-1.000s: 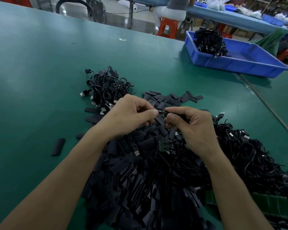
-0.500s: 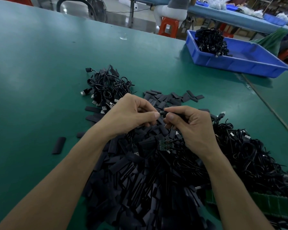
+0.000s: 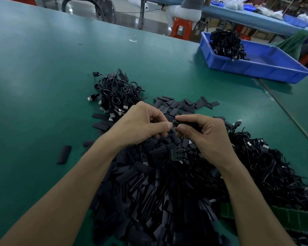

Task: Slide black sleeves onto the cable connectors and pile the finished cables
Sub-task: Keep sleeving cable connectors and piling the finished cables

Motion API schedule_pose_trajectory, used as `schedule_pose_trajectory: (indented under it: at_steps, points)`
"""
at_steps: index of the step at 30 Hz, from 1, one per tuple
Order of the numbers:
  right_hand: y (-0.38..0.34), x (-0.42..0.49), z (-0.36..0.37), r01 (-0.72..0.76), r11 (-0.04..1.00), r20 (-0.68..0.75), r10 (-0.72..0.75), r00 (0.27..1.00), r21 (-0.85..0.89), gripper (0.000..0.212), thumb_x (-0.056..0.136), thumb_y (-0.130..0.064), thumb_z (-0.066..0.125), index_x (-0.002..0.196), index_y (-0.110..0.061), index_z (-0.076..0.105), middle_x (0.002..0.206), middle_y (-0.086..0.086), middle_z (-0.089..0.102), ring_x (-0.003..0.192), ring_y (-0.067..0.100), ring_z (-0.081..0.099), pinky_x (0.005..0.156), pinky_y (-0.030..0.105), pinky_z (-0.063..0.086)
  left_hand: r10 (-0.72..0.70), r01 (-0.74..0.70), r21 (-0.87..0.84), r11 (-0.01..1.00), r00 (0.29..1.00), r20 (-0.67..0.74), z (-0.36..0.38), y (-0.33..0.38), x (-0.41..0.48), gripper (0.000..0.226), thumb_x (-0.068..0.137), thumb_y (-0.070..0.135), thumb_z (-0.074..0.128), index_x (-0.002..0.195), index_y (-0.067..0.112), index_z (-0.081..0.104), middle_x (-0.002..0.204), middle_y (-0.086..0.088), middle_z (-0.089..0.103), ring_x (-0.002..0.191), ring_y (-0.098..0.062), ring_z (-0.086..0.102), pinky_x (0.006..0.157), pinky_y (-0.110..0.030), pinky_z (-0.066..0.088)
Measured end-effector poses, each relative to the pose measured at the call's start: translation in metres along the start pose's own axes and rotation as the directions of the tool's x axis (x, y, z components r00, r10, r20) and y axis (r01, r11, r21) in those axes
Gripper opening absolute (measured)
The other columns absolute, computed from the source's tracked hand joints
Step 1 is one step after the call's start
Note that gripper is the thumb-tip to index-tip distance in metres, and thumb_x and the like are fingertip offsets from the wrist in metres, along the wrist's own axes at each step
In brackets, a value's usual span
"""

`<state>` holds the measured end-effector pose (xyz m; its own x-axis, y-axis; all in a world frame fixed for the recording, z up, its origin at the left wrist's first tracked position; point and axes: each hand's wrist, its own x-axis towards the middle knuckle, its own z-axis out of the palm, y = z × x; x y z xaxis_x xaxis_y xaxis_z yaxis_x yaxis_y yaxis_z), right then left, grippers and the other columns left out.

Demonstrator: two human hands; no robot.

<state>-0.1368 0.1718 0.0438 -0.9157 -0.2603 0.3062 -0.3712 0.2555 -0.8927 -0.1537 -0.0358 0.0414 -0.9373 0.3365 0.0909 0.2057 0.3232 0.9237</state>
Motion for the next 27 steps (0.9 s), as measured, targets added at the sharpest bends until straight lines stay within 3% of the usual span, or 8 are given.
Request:
schedule_pose_trajectory:
  at_steps: [4, 10, 14, 17, 23, 27]
  points:
    - [0.0, -0.001, -0.001, 0.022, 1.0, -0.022, -0.022, 1.0, -0.018, 0.028, 0.079, -0.028, 0.076, 0.106, -0.03, 0.071, 0.089, -0.006, 0.077, 0.08, 0.012, 0.073, 0.076, 0.021, 0.056, -0.042, 0.043, -0.089, 0.995, 0.999, 0.016, 0.001, -0.001, 0.0, 0.016, 0.09, 0.023, 0.074, 0.079, 0.012, 0.075, 0.069, -0.004, 0.075, 0.06, -0.012, 0.067, 0.062, -0.023, 0.057]
    - [0.002, -0.002, 0.003, 0.061, 0.998, -0.12, -0.06, 0.991, 0.004, 0.014, 0.08, -0.021, 0.077, 0.093, -0.022, 0.072, 0.083, -0.003, 0.076, 0.074, 0.013, 0.074, 0.071, 0.02, 0.056, -0.066, 0.068, -0.16, 0.985, 0.998, 0.019, 0.0, 0.001, -0.001, 0.018, 0.089, 0.021, 0.075, 0.076, 0.009, 0.075, 0.063, -0.003, 0.071, 0.056, -0.01, 0.062, 0.055, -0.017, 0.05]
    - [0.005, -0.003, 0.013, 0.06, 0.989, -0.178, -0.034, 0.983, 0.138, 0.012, 0.082, -0.009, 0.075, 0.091, -0.015, 0.071, 0.079, 0.0, 0.075, 0.069, 0.017, 0.074, 0.068, 0.02, 0.056, -0.054, 0.054, -0.145, 0.988, 0.999, 0.002, -0.004, 0.002, -0.001, 0.019, 0.088, 0.025, 0.076, 0.074, 0.011, 0.075, 0.058, 0.0, 0.066, 0.057, -0.015, 0.055, 0.054, -0.022, 0.043]
    - [0.004, -0.004, 0.015, 0.038, 0.976, -0.202, 0.006, 0.979, 0.216, 0.015, 0.078, -0.012, 0.076, 0.093, -0.012, 0.072, 0.078, 0.002, 0.075, 0.069, 0.02, 0.075, 0.067, 0.02, 0.056, -0.055, 0.053, -0.141, 0.989, 0.998, -0.01, -0.005, 0.001, -0.001, 0.021, 0.088, 0.026, 0.076, 0.075, 0.01, 0.074, 0.057, 0.0, 0.063, 0.058, -0.017, 0.052, 0.053, -0.023, 0.039]
    - [0.002, -0.003, 0.012, 0.026, 0.987, -0.153, -0.002, 0.988, 0.159, 0.023, 0.078, -0.016, 0.075, 0.101, -0.019, 0.072, 0.082, -0.001, 0.077, 0.074, 0.016, 0.075, 0.072, 0.019, 0.056, -0.048, 0.047, -0.137, 0.99, 0.999, -0.007, -0.003, 0.001, -0.001, 0.021, 0.089, 0.025, 0.075, 0.075, 0.01, 0.075, 0.06, -0.006, 0.056, 0.056, -0.016, 0.042, 0.048, -0.019, 0.031]
    - [0.004, -0.004, 0.011, 0.042, 0.988, -0.165, -0.018, 0.986, 0.146, 0.016, 0.08, -0.018, 0.074, 0.096, -0.017, 0.073, 0.081, 0.0, 0.076, 0.072, 0.018, 0.075, 0.069, 0.019, 0.056, -0.056, 0.055, -0.135, 0.989, 0.998, -0.002, -0.001, -0.001, 0.0, 0.022, 0.089, 0.025, 0.075, 0.073, 0.01, 0.074, 0.06, -0.008, 0.053, 0.054, -0.017, 0.038, 0.046, -0.019, 0.027]
